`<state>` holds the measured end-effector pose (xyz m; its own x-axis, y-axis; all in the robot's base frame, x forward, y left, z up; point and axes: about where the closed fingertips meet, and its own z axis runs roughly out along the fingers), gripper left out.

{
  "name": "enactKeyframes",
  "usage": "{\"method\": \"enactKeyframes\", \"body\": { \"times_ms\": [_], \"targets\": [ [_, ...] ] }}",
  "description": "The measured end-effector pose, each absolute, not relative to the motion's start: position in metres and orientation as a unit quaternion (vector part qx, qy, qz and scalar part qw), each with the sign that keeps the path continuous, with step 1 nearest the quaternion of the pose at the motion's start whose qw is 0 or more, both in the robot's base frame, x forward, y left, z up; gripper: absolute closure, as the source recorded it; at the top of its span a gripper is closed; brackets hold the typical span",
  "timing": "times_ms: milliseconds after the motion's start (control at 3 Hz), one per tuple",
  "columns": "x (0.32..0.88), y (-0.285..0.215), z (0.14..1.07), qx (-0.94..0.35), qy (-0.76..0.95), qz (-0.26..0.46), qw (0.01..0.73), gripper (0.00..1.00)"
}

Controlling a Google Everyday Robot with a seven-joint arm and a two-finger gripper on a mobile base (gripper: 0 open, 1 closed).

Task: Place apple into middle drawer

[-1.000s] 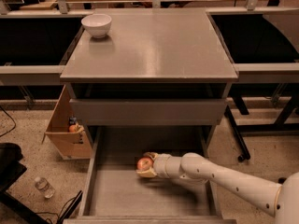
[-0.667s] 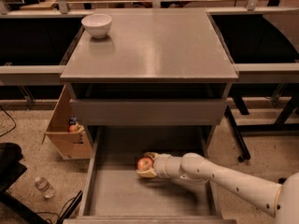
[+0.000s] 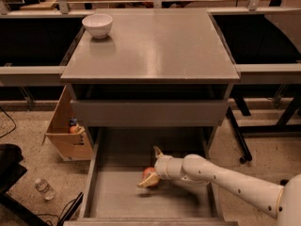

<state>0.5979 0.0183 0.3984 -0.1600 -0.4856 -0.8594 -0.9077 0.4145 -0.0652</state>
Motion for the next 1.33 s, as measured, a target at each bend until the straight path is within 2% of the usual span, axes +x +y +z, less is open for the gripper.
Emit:
{"method": "enactKeyframes", "body": {
  "times_ms": [667,1333],
  "targets": [
    [0.591,0.027,0.408,-0.501,0.706,0.260,0.427,0.00],
    [0.520,0.011,0.469,-0.572,0.689,0.249,0.368,0.00]
  ]
}}
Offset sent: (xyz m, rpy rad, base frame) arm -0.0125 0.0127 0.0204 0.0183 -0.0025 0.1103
